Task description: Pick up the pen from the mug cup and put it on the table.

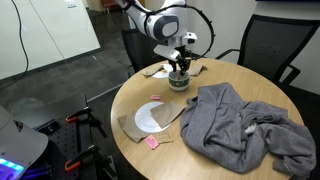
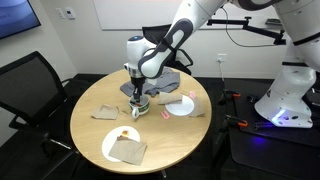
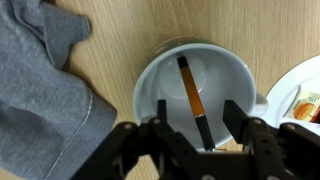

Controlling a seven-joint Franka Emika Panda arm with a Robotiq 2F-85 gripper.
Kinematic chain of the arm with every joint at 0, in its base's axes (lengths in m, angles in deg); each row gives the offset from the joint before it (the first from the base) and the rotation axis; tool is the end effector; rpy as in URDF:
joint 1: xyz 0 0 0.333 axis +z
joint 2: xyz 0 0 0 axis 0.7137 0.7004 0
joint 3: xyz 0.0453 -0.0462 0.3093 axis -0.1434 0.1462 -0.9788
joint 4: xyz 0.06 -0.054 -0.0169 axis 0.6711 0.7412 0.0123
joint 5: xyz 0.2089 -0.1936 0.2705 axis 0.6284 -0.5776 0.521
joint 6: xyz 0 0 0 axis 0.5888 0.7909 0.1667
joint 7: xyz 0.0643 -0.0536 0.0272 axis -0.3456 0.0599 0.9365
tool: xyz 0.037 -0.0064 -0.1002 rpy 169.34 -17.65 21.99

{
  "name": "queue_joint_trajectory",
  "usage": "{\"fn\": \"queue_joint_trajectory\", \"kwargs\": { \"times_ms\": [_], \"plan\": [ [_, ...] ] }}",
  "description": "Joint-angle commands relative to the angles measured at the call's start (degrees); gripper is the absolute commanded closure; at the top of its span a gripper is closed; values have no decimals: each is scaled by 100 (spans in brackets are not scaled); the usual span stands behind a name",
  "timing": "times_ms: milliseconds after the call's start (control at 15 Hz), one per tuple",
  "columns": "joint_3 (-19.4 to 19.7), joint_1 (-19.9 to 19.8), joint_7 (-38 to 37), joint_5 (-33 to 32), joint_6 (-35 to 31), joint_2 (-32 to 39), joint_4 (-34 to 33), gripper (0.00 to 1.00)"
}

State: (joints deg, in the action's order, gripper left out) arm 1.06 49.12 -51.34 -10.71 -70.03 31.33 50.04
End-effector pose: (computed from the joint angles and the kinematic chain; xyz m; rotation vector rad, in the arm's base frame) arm 0.6824 0.0684 0.1699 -3.0940 -0.3432 -0.1749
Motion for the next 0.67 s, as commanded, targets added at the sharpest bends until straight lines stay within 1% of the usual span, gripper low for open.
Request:
{"fn": "queue_joint_trajectory", "kwargs": {
  "times_ms": [0, 133, 200, 533, 600],
  "plan": [
    [36, 55, -202, -104, 244, 288, -401, 40],
    [34, 67, -196, -110, 278, 399, -518, 40],
    [33, 74, -196, -112, 285, 449, -572, 42],
    [50, 120, -194, -158, 260, 700, -855, 43],
    [58, 131, -200, -172, 274, 754, -922, 46]
  ]
}}
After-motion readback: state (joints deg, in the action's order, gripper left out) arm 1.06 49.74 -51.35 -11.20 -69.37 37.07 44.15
